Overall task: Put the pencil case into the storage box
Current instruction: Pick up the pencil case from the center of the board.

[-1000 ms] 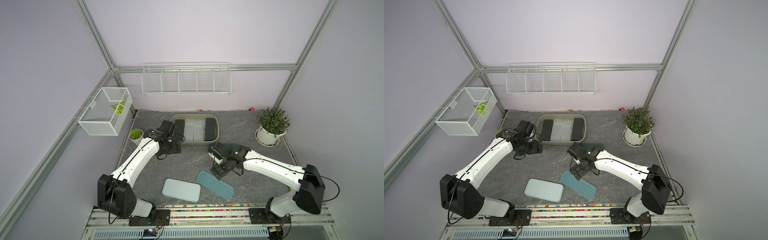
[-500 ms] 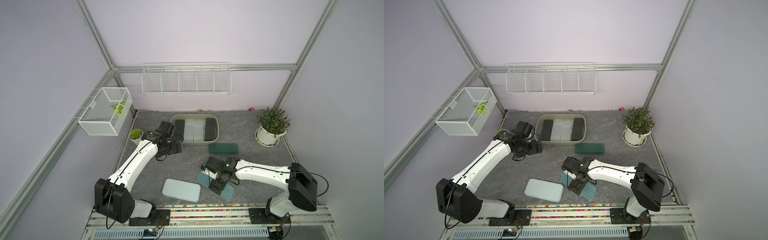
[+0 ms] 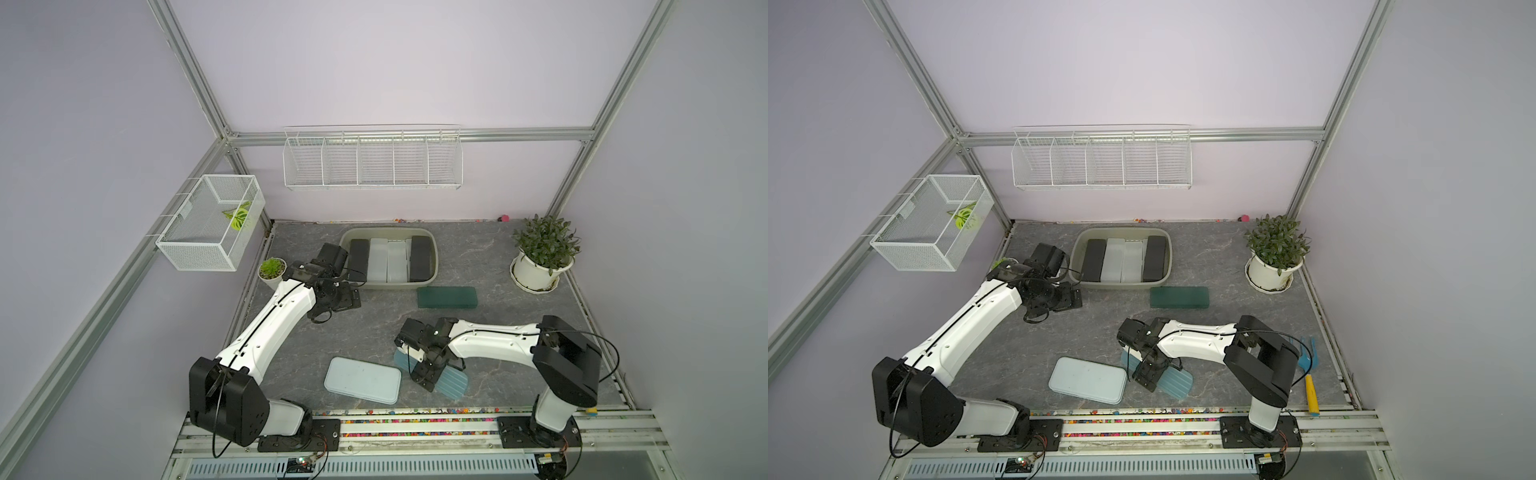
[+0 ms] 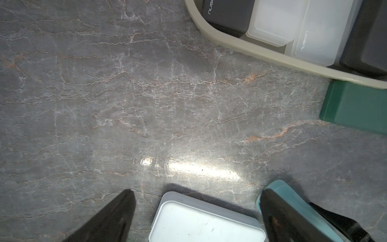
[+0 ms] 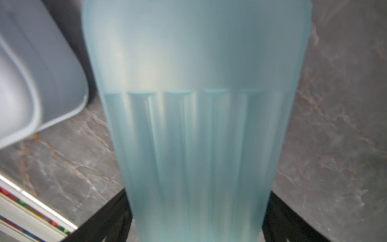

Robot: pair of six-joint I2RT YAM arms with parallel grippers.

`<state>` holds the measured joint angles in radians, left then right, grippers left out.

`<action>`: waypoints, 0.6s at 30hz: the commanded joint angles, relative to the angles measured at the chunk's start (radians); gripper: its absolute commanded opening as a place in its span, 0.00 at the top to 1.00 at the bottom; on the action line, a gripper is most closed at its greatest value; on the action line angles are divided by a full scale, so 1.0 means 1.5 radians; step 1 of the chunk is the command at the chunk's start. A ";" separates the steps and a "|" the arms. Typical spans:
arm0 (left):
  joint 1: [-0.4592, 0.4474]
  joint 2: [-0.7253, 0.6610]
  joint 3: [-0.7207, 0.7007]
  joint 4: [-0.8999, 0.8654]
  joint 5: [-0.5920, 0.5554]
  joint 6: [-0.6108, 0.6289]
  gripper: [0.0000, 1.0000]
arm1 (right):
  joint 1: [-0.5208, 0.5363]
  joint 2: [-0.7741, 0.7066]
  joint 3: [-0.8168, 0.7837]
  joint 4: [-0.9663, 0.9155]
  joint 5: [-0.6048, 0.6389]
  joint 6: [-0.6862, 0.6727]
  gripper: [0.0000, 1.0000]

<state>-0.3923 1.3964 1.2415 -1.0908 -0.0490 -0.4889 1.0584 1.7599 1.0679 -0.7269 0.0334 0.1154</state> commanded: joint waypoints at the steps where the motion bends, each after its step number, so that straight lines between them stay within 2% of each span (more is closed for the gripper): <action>1: 0.013 -0.014 0.011 -0.008 -0.011 0.013 0.03 | -0.021 0.019 0.017 -0.011 0.010 0.023 0.25; 4: 0.029 -0.017 0.013 -0.006 -0.010 0.018 0.03 | -0.057 0.001 0.036 -0.032 0.013 0.049 0.42; 9: 0.062 -0.032 0.012 0.003 -0.022 0.013 0.03 | -0.130 -0.022 0.156 -0.097 0.019 0.058 0.43; 14: 0.072 -0.039 0.020 0.004 -0.037 0.012 0.03 | -0.193 0.076 0.432 -0.176 0.014 0.075 0.41; 18: 0.078 -0.050 0.012 0.004 -0.038 0.012 0.03 | -0.237 0.260 0.734 -0.276 -0.029 0.120 0.40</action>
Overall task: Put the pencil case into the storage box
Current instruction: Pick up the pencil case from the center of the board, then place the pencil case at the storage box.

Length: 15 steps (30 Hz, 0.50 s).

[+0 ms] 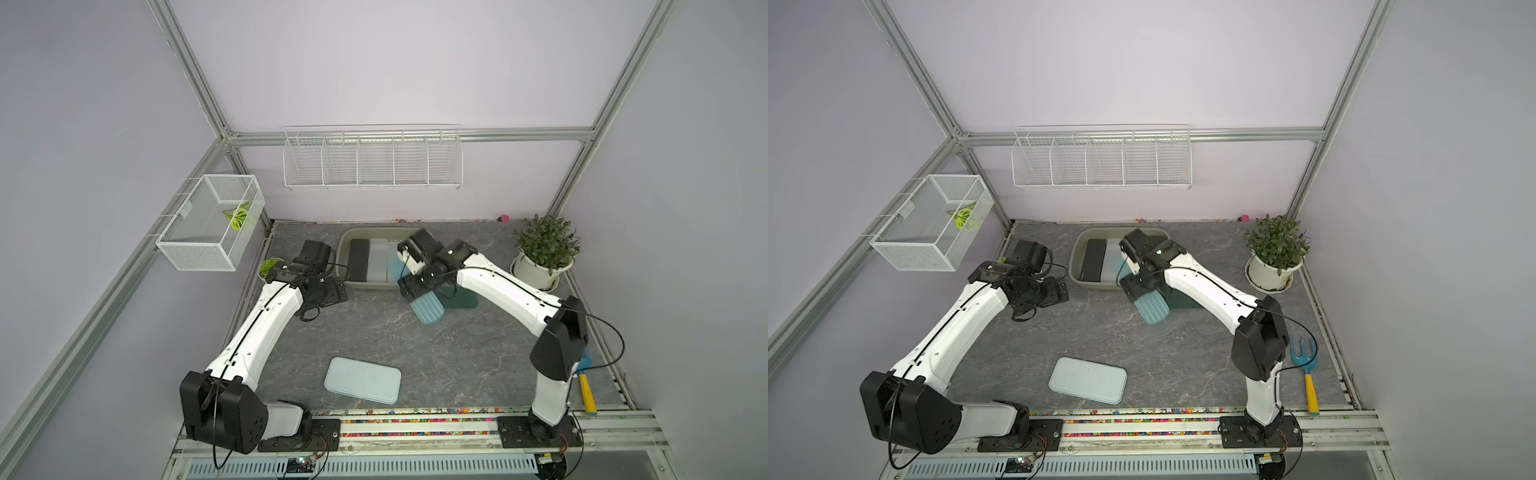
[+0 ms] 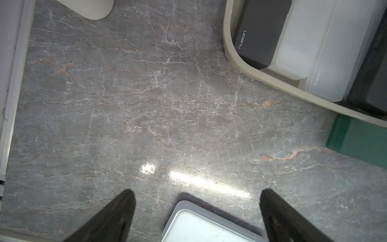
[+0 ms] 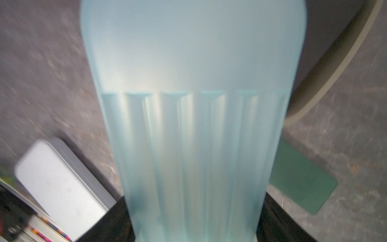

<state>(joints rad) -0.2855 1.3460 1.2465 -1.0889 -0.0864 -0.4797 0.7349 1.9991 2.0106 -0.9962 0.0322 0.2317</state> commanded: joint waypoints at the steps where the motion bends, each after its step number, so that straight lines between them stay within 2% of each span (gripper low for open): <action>1: 0.009 -0.020 0.004 0.005 -0.012 0.005 0.03 | -0.033 0.154 0.209 -0.128 -0.048 0.056 0.39; 4: 0.016 -0.036 -0.011 0.013 -0.012 0.005 0.03 | -0.058 0.310 0.462 -0.174 -0.115 0.107 0.39; 6: 0.018 -0.043 -0.019 0.016 -0.010 0.005 0.03 | -0.071 0.367 0.529 -0.147 -0.141 0.159 0.40; 9: 0.022 -0.048 -0.024 0.016 -0.009 0.007 0.03 | -0.087 0.365 0.461 -0.034 -0.174 0.227 0.41; 12: 0.023 -0.051 -0.027 0.015 -0.009 0.009 0.03 | -0.089 0.339 0.383 0.100 -0.172 0.252 0.40; 15: 0.026 -0.049 -0.028 0.016 -0.007 0.010 0.03 | -0.091 0.378 0.434 0.128 -0.164 0.258 0.38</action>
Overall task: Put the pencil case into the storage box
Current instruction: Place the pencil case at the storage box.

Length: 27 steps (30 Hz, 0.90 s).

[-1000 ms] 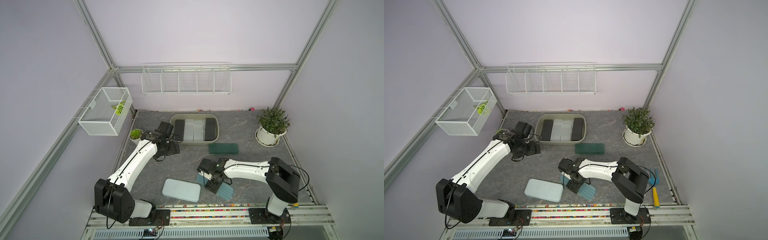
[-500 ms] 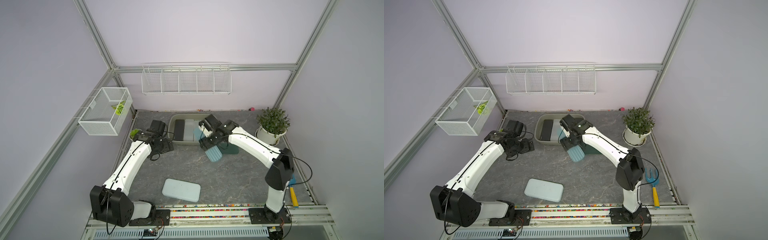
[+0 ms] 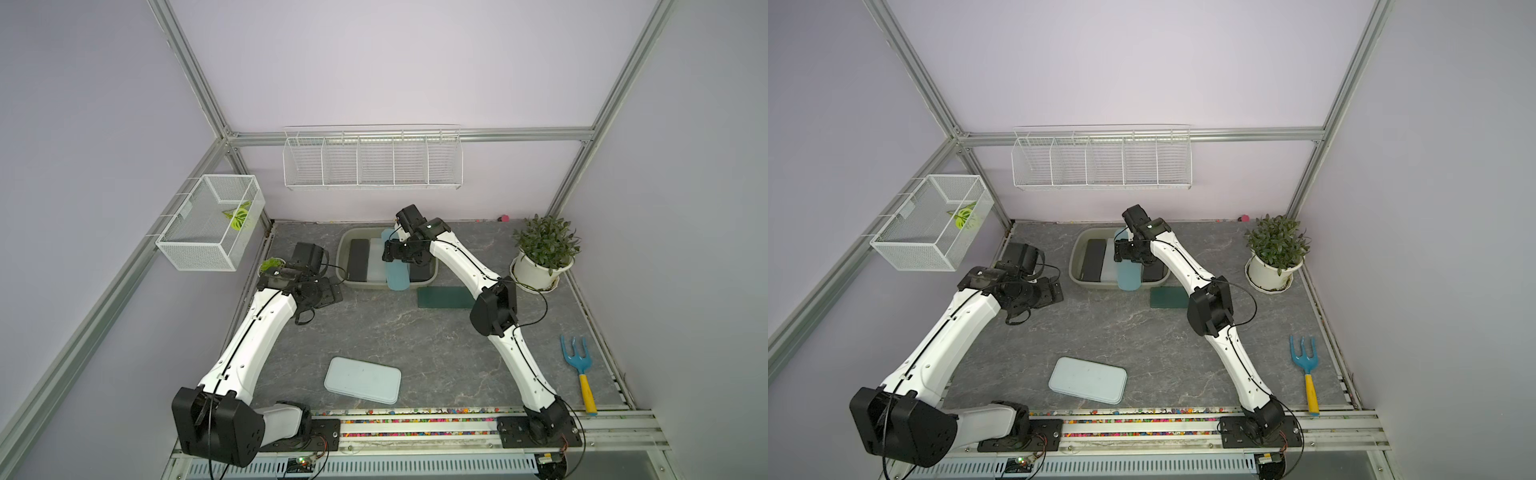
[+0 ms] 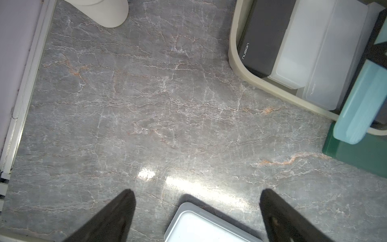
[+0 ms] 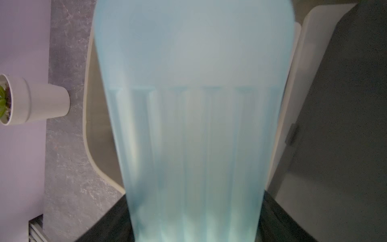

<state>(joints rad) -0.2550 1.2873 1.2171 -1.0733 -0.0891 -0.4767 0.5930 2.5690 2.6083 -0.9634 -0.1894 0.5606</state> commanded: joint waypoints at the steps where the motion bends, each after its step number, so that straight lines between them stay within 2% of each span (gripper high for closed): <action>1: 0.005 -0.008 -0.008 0.005 -0.004 0.010 0.03 | 0.003 0.018 0.066 0.103 -0.016 0.045 0.38; 10: 0.009 -0.002 -0.014 0.009 0.002 0.014 0.03 | -0.002 0.076 0.090 0.135 0.040 0.086 0.40; 17: 0.011 0.005 -0.010 0.005 0.001 0.019 0.03 | -0.008 0.106 0.109 0.096 0.053 0.079 0.39; 23: 0.012 0.013 -0.005 0.001 0.001 0.020 0.03 | -0.011 0.117 0.108 0.055 0.095 0.058 0.36; 27: 0.012 0.014 -0.005 -0.003 -0.003 0.022 0.03 | -0.016 0.114 0.107 0.039 0.113 0.044 0.27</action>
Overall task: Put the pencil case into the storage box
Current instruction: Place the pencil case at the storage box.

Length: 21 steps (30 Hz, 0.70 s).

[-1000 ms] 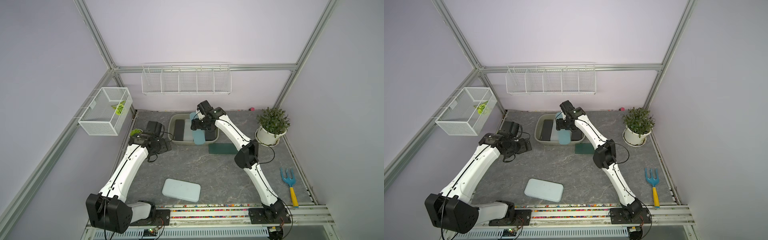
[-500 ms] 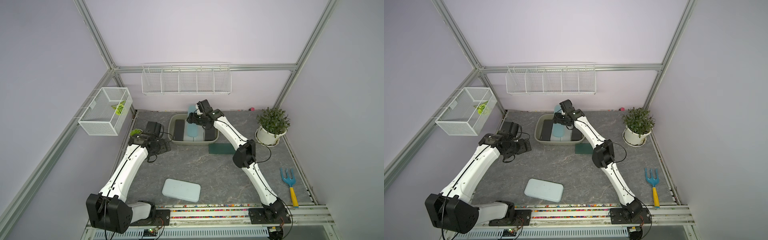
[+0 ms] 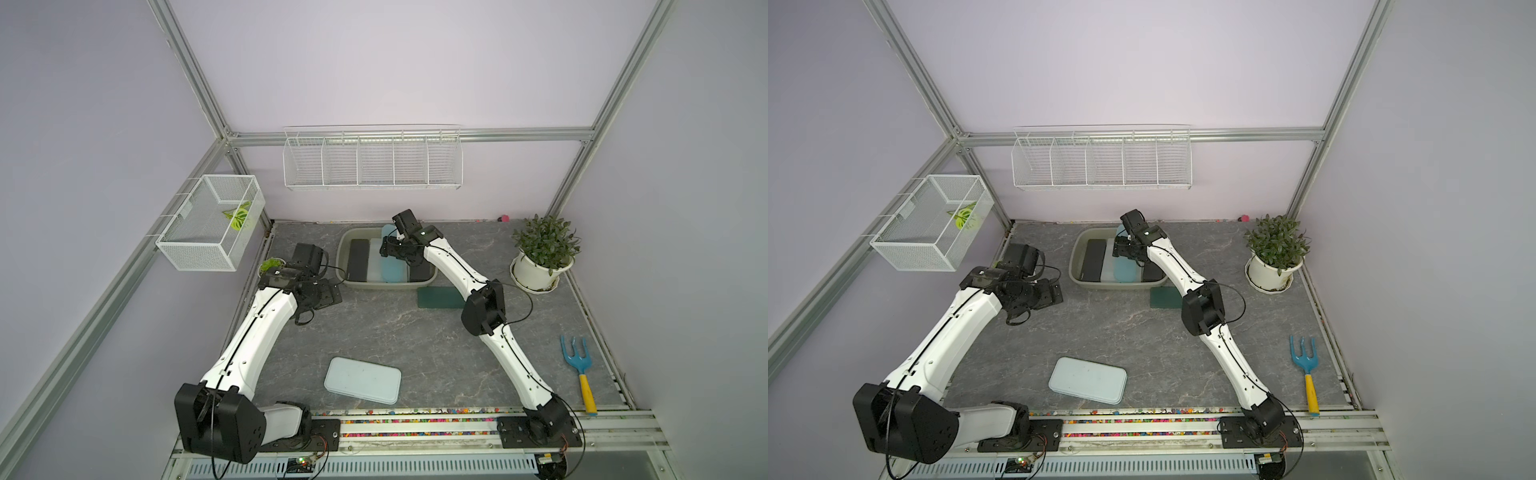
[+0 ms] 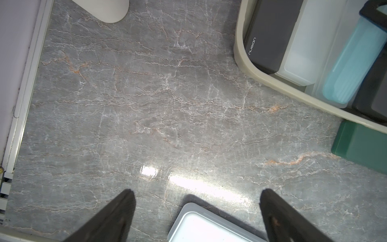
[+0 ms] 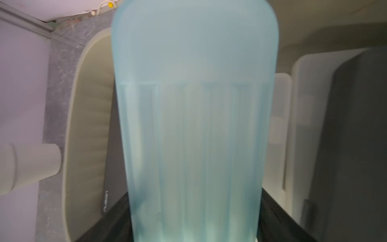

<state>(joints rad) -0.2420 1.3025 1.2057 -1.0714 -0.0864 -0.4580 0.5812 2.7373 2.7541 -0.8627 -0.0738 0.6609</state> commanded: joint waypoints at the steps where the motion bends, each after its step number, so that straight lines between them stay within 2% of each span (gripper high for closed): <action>1: 0.004 0.004 0.003 -0.004 -0.005 0.010 0.03 | -0.009 -0.001 0.011 -0.029 0.035 -0.028 0.25; 4: 0.004 0.004 0.002 -0.004 -0.005 0.010 0.03 | -0.009 -0.011 0.007 -0.036 0.040 -0.039 0.14; 13: 0.005 0.017 0.008 -0.003 -0.006 0.010 0.03 | -0.005 -0.079 -0.030 -0.022 0.041 -0.068 0.02; 18: 0.005 0.019 0.020 -0.015 -0.004 0.000 0.03 | 0.002 -0.133 -0.043 -0.017 0.026 -0.104 0.03; 21: 0.005 0.003 0.009 -0.033 0.016 -0.037 0.03 | 0.015 -0.205 -0.119 -0.004 -0.015 -0.166 0.06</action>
<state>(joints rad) -0.2420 1.3262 1.2064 -1.0859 -0.0803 -0.4713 0.5797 2.5614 2.6389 -0.8867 -0.0456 0.5091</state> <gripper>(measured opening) 0.968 0.948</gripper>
